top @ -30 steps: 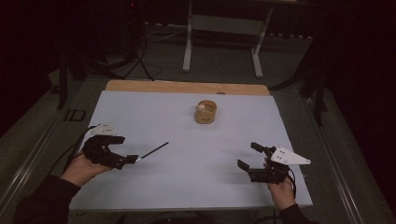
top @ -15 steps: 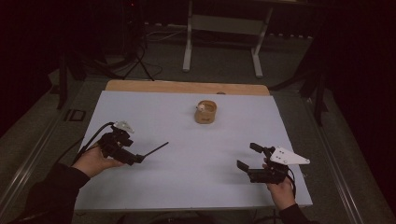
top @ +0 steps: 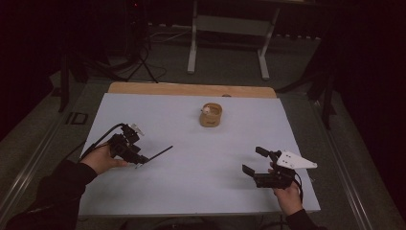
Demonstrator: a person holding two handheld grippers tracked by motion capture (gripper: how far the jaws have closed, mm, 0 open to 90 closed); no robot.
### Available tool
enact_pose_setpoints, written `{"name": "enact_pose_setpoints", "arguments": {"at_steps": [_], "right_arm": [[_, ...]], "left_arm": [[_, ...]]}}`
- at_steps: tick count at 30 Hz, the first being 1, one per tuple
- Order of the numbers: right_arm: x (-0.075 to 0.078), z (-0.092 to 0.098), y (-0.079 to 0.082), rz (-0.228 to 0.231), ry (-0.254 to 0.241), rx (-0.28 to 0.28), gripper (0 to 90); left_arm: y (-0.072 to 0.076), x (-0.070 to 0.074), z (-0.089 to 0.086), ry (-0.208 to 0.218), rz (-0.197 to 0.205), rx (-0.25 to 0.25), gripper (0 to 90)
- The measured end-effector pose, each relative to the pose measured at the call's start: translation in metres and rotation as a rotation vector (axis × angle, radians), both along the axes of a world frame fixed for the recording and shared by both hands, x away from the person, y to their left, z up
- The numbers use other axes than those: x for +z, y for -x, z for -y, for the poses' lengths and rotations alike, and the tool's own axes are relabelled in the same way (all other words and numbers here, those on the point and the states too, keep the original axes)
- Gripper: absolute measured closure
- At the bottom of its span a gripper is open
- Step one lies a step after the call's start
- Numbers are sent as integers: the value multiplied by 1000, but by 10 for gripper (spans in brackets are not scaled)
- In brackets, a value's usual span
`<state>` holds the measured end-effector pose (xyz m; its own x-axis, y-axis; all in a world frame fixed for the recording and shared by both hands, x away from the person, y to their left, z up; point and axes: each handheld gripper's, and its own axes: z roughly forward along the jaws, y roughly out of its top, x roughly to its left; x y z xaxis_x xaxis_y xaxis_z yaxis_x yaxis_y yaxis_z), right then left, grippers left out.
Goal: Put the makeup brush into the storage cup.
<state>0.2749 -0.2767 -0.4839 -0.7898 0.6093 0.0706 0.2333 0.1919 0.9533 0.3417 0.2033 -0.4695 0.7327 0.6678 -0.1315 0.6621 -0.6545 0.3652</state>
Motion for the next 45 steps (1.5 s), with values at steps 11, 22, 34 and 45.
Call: {"name": "enact_pose_setpoints", "arguments": {"at_steps": [11,22,34,45], "right_arm": [[0,0,0,2,-4,3,137],[1,0,0,12,-2,-3,139],[1,1,-1,11,-4,-17,139],[-1,-1,-2,-2,13,-18,139]], "left_arm": [[-9,-20,14,-87,-52,-56,576],[-18,-34,23,-145,-75,-99,715],[-18,-45,24,-182,-95,-119,785],[-18,-46,27,-209,-80,-144,852]]}}
